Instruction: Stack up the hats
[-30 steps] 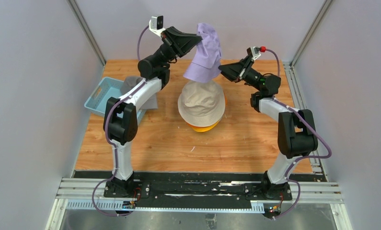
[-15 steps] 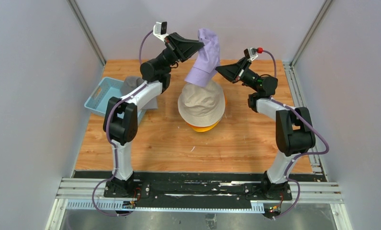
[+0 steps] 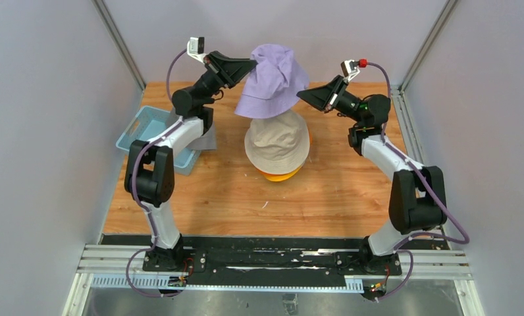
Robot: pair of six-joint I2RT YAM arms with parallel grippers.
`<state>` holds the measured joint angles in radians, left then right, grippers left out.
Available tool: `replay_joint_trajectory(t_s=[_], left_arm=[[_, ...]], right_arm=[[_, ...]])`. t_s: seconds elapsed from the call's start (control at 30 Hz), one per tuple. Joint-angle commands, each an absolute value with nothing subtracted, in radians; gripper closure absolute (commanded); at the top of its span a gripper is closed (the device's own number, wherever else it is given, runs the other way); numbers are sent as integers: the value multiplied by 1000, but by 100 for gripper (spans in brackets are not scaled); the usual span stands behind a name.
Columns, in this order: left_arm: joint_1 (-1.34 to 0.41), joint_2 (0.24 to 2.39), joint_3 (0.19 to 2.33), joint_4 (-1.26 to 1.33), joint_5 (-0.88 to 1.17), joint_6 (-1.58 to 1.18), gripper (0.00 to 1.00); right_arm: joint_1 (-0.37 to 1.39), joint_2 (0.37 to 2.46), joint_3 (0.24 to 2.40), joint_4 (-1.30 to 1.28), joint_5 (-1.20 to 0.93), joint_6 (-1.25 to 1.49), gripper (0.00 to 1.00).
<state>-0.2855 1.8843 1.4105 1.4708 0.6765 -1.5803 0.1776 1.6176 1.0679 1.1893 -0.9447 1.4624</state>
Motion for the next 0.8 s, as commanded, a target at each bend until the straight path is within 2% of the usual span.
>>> replay_joint_trajectory(t_s=[0.0,0.77], left_arm=[[-260,1779,1370,1386,712,-1463,100],[-150,1605,1184,949,747,-1073,100]], right_arm=[[179,1563,1105,986,-992,1283,100],[291,1720,1253,843,-1012,1173,100]])
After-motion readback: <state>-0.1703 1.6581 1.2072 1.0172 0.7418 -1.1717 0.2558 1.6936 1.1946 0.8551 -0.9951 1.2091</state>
